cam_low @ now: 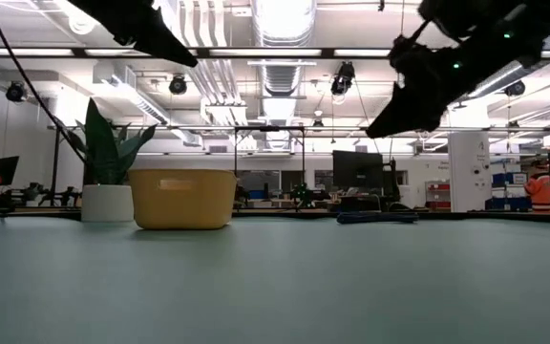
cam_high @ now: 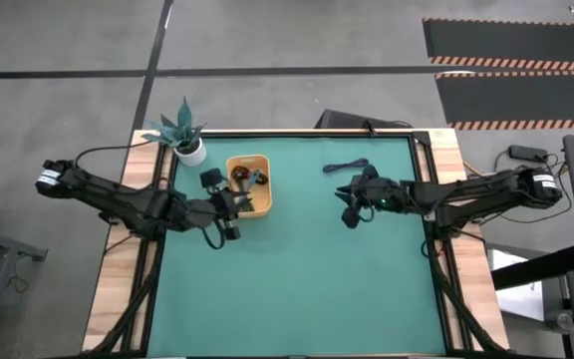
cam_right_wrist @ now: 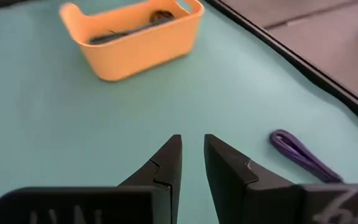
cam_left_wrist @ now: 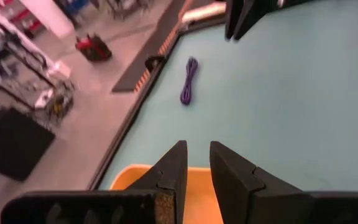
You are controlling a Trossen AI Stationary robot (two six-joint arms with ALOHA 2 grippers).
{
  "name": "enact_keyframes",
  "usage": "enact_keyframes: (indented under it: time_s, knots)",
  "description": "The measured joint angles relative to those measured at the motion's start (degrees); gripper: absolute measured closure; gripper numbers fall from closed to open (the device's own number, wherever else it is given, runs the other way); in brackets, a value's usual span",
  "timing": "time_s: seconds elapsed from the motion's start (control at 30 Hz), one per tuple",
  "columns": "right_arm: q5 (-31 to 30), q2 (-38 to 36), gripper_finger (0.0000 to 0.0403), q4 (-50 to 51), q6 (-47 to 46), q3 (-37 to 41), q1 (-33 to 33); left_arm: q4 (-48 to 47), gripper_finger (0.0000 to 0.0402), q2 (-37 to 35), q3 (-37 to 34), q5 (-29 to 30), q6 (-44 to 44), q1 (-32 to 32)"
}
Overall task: Pick and place USB-C Cables
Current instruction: Put the purple USB cable into the yellow bin
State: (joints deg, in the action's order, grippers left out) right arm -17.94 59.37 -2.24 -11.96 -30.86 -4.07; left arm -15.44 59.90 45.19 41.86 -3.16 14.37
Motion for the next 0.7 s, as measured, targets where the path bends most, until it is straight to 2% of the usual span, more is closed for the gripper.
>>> enact_keyframes:
  time_s: [0.2,0.4,0.7]
  knots:
    - [3.98,6.15,0.0344,8.23,3.28,-8.14,-5.15,7.23,0.0347,-6.8,-6.01,-0.13,-3.7,-0.07]
    - [6.42,14.07,0.0344,18.04,9.8,-18.57,-9.44,8.36,0.0347,-13.65,-10.13,0.13,-3.71,-0.09]
    - [8.46,25.22,0.0344,41.02,17.64,-36.4,-15.29,9.38,0.0347,-19.46,-13.97,0.27,-3.16,-0.11]
